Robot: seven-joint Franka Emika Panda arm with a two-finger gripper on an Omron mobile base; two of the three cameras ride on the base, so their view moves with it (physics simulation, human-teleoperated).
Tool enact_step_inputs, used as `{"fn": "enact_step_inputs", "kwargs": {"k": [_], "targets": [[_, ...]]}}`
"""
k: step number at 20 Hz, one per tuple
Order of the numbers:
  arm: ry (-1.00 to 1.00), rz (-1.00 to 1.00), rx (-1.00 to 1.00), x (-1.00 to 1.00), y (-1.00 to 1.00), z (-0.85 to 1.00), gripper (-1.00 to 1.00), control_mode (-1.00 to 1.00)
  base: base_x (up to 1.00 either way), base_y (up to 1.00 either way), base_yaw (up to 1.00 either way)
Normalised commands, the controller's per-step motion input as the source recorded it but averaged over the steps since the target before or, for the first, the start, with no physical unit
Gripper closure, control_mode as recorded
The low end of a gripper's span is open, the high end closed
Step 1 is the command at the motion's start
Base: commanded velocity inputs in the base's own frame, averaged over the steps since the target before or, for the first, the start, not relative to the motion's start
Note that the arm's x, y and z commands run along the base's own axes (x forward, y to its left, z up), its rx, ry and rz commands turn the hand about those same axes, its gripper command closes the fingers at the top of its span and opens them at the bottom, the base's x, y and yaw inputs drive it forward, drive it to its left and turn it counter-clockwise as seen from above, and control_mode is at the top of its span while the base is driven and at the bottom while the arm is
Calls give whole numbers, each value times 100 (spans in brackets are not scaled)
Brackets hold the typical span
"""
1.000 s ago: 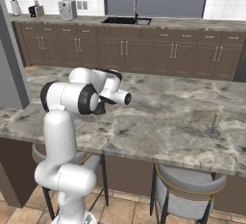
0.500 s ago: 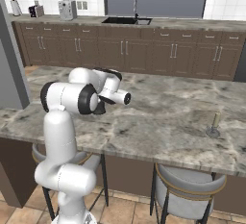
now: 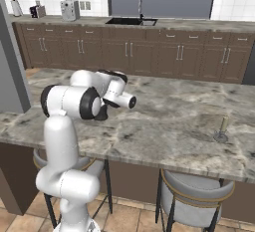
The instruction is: Get the candle and the liquor from the cabinet and move them to the dining counter.
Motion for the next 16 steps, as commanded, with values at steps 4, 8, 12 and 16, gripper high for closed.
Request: {"fn": "enact_step_inputs", "kwargs": {"k": [4,8,12,16], "targets": [[-12,-8,-4,-23,-3,44,-100,-100,0,0,0],[-5,-11,-9,-6,0,60,-100,-100,0,0,0],[0,-8,-11,-27,0,70,-100,-100,0,0,0],[6,-7,-5,-31,-1,76,-100,-100,0,0,0]]}}
